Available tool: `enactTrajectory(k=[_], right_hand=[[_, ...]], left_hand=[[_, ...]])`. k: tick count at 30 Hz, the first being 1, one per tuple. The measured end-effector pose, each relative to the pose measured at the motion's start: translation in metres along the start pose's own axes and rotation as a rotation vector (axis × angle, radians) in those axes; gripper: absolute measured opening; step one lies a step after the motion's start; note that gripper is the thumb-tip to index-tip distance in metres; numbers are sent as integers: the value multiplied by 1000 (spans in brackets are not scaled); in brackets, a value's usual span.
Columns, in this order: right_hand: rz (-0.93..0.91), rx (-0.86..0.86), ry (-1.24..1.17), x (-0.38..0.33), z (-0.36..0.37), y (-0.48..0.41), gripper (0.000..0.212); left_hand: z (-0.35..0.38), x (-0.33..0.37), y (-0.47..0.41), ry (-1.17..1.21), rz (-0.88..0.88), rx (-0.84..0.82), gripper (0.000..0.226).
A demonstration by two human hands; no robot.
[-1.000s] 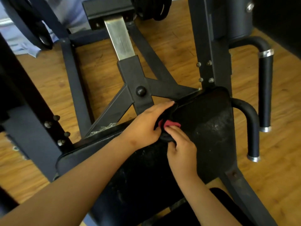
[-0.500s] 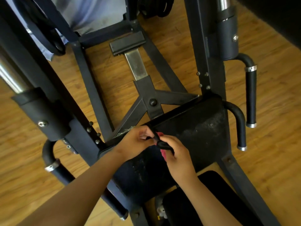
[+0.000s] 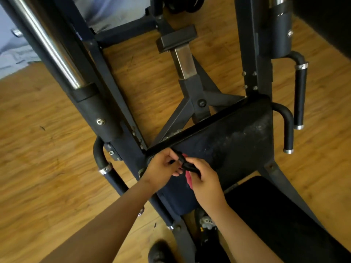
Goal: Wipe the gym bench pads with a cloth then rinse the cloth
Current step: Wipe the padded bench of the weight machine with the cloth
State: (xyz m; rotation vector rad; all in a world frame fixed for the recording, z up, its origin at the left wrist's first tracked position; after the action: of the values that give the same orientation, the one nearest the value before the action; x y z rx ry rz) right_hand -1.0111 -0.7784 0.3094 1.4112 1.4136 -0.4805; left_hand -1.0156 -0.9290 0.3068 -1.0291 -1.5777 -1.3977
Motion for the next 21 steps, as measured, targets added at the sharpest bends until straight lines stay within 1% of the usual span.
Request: enactTrajectory(k=[4,8,11,16,19,21], right_hand=[[-41,4,-3,-4,23,21,39],[-40,23,8,-4,31,28,39],[-56,47,32,0,29,27,40],[-55,82,57,11,27,16,39],[-40,101,58,23,24,6,36],[-13,97,36,32,21,-1,35]], left_hand=[[-19,-12,24,19,12,2,18],[-19,-19,32,5,33,31,18],[-12,-20,34,-8,58,43,15],[-6,-30,20,-45,94,17,6],[-2,-42,4,-111,129,-1,6],[2,-47,-6,-239,213,-28,6]])
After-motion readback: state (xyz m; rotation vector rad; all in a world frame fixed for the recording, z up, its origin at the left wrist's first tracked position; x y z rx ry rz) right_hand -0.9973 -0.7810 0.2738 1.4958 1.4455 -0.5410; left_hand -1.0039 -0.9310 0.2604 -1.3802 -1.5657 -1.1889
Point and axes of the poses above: each hand's wrist, its own y-axis away from the middle knuckle, its own z-axis out of the palm, x = y × z, the point moved 1 cm from there along -y, towards the middle knuckle, and after that the axes turned 11 degrees about z, right-handed, at the moved point
